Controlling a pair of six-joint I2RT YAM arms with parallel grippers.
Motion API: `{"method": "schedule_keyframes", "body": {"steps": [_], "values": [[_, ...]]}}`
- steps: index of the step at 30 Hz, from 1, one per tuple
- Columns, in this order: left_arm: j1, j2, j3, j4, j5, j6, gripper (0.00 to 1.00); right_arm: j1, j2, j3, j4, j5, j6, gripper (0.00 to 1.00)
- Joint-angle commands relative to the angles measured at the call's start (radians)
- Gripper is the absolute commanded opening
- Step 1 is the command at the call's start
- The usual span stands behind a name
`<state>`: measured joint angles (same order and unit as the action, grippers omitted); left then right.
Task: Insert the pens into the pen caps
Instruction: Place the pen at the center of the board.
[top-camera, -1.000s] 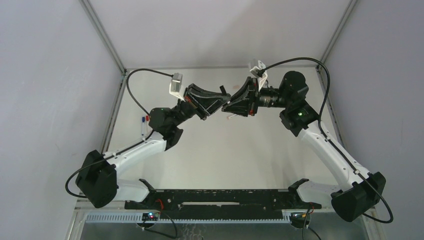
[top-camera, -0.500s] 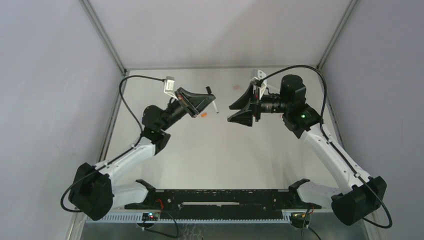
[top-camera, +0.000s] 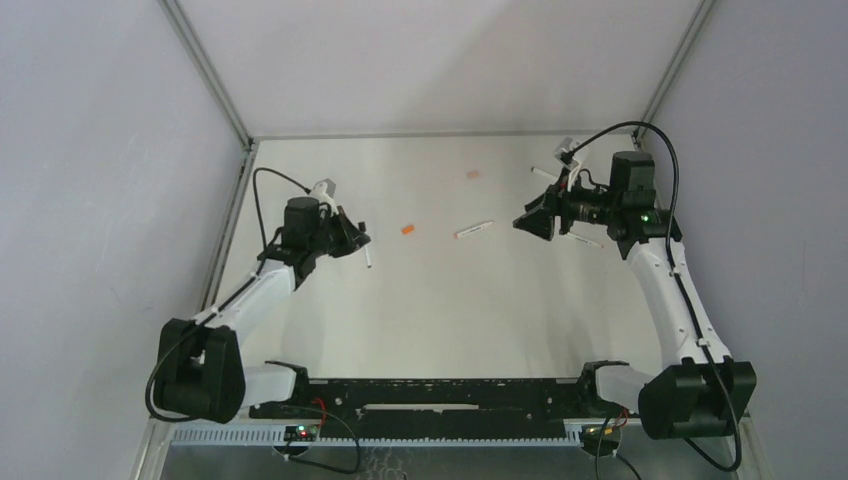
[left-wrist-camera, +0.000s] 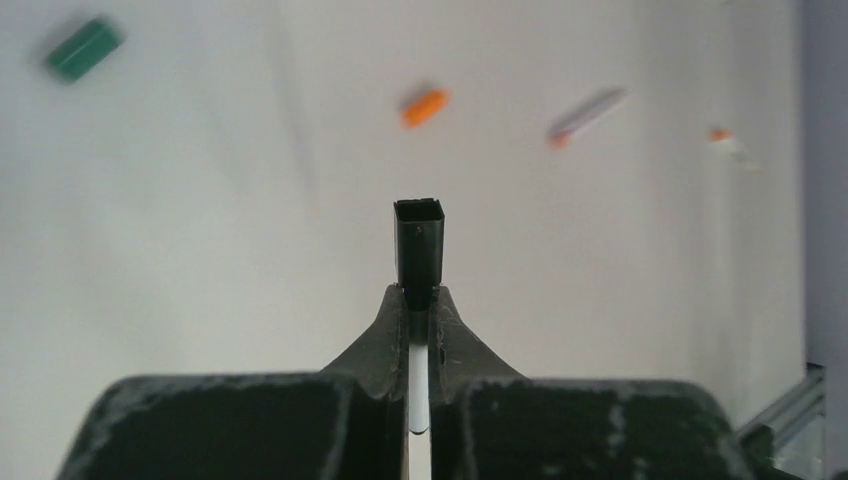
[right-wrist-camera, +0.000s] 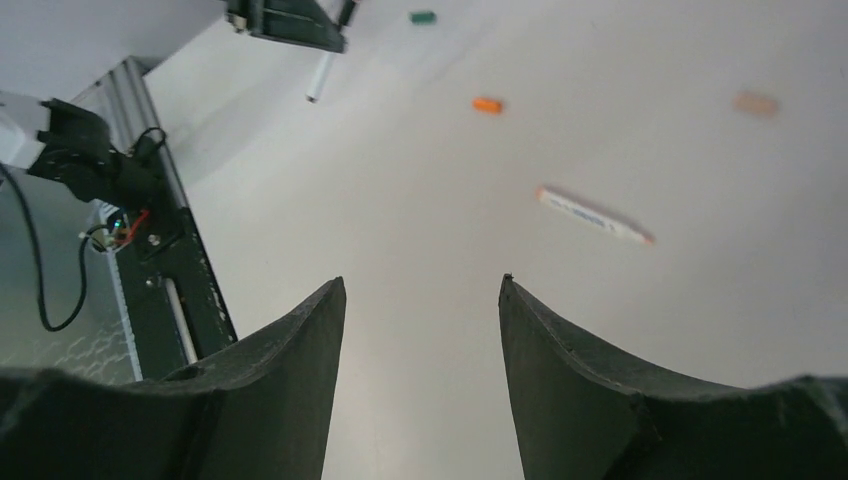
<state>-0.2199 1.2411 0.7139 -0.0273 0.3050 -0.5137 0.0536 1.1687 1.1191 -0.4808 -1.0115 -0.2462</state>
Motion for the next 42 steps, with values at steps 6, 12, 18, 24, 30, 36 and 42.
{"method": "schedule_keyframes", "body": {"steps": [6, 12, 18, 24, 30, 36, 42], "values": [[0.100, 0.173, 0.198, -0.336, -0.289, 0.175, 0.00, -0.113, 0.032, -0.007, -0.211, 0.065, -0.165, 0.65], [0.170, 0.333, 0.320, -0.427, -0.367, 0.201, 0.00, -0.160, 0.014, -0.045, -0.186, 0.074, -0.166, 0.65], [0.217, 0.501, 0.484, -0.550, -0.412, 0.225, 0.01, -0.187, 0.011, -0.070, -0.199, 0.086, -0.174, 0.65], [0.266, 0.607, 0.560, -0.621, -0.421, 0.243, 0.06, -0.193, 0.018, -0.079, -0.197, 0.104, -0.184, 0.65], [0.288, 0.633, 0.595, -0.639, -0.439, 0.250, 0.21, -0.193, 0.039, -0.064, -0.181, 0.085, -0.179, 0.65], [0.294, 0.622, 0.613, -0.651, -0.415, 0.253, 0.30, -0.193, 0.048, -0.059, -0.169, 0.070, -0.167, 0.65], [0.293, 0.515, 0.580, -0.621, -0.374, 0.264, 0.31, -0.193, 0.049, -0.058, -0.171, 0.057, -0.160, 0.65]]}}
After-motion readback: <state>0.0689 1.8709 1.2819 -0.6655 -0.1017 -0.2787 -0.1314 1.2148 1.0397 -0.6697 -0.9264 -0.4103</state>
